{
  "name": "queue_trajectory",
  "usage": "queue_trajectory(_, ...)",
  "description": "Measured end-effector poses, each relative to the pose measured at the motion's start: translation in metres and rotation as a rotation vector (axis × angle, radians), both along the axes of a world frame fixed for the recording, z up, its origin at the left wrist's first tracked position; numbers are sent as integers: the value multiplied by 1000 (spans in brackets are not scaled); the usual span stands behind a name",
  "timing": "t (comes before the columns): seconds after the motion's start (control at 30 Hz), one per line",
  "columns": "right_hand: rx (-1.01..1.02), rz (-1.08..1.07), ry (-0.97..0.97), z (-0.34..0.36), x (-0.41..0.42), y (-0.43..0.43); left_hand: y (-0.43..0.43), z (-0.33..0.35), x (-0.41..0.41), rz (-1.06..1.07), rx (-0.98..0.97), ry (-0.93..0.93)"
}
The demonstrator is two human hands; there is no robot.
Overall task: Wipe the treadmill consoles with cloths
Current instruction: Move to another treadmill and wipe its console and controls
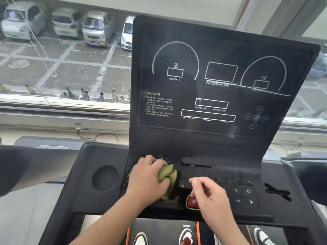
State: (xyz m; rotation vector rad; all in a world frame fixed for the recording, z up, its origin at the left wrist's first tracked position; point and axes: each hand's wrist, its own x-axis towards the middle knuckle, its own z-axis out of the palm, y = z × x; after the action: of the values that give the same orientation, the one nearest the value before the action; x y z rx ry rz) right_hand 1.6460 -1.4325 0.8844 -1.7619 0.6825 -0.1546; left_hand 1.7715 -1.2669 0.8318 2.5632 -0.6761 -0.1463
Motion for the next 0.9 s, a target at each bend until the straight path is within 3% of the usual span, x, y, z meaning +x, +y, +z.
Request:
queue_trajectory(0.07, -38, -35, -20, -1, -6, -11, 8, -7, -6, 172, 17, -86)
queue_trajectory(0.17, -101, -75, -14, -7, -13, -32, -13, -12, -30, 308, 27, -38)
queue_trajectory(0.43, -301, 15, -28, -16, -29, -89, -72, 4, -48, -193, 103, 90)
queue_trajectory(0.5, -348, 50, -32, -20, -34, -102, -65, 7, -46, -103, 120, 97)
queue_trajectory(0.63, -453, 149, -79, -25, -39, -120, -76, 20, -72, 177, 392, 45)
queue_trajectory(0.9, -531, 245, -256, -23, -53, -156, -187, 21, -114, 7, 327, 19)
